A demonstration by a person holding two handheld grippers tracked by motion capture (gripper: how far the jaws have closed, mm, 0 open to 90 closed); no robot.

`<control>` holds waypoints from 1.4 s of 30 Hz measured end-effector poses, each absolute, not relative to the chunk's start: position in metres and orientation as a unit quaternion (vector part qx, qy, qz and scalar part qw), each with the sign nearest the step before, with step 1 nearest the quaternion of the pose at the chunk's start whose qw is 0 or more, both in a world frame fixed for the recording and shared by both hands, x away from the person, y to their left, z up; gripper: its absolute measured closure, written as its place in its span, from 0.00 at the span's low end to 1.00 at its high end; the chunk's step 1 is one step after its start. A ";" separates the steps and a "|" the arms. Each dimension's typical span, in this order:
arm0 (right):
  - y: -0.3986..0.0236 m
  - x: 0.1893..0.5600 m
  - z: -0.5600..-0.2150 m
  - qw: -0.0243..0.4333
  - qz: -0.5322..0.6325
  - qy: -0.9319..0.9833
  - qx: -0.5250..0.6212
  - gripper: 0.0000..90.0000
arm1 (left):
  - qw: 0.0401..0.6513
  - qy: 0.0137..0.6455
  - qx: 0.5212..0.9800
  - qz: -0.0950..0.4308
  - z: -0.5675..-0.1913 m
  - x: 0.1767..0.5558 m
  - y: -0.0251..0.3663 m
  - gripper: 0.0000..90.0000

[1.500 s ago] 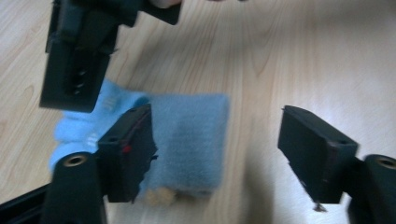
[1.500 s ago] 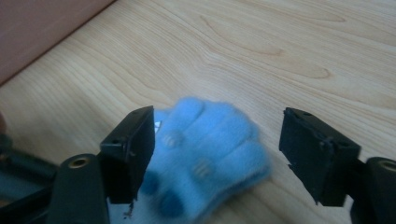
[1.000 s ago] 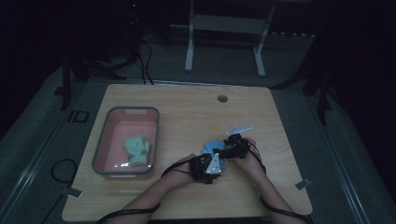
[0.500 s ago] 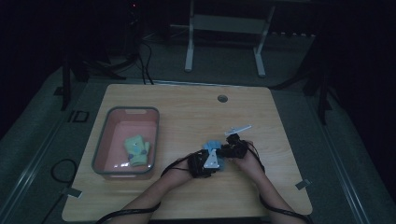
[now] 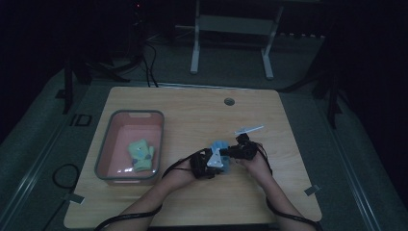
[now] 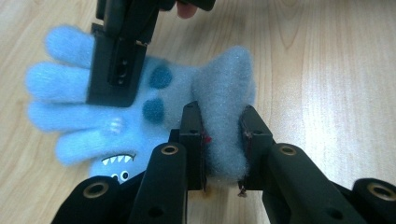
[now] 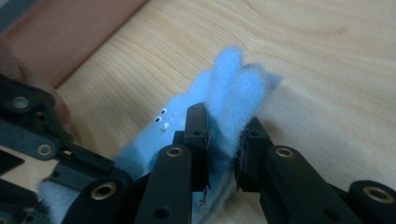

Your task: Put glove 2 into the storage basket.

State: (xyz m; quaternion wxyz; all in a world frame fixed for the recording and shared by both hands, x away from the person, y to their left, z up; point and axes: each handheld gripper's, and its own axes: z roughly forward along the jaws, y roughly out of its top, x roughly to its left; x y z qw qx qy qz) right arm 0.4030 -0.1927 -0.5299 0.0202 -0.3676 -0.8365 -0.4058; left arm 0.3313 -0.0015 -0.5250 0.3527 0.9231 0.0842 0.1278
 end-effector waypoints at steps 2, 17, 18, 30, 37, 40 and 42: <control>-0.190 0.402 -0.524 0.012 -0.406 -0.839 -0.362 0.87 | 0.354 0.084 0.922 0.130 -0.520 0.330 0.000 0.85; -0.174 0.399 -0.492 0.007 -0.423 -0.837 -0.347 0.87 | 0.343 0.082 0.924 0.151 -0.483 0.324 0.018 0.85; -0.172 0.399 -0.490 0.007 -0.425 -0.836 -0.346 0.87 | 0.343 0.083 0.923 0.152 -0.481 0.324 0.019 0.85; -0.149 0.402 -0.466 0.004 -0.440 -0.836 -0.327 0.87 | 0.331 0.093 0.924 0.166 -0.458 0.322 0.041 0.85; -0.129 0.401 -0.457 0.001 -0.443 -0.840 -0.314 0.87 | 0.320 0.105 0.925 0.178 -0.452 0.318 0.056 0.85; -0.119 0.402 -0.455 0.001 -0.442 -0.842 -0.308 0.87 | 0.319 0.112 0.925 0.177 -0.449 0.318 0.064 0.85; -0.113 0.402 -0.453 -0.001 -0.442 -0.843 -0.305 0.87 | 0.318 0.116 0.924 0.179 -0.448 0.317 0.069 0.85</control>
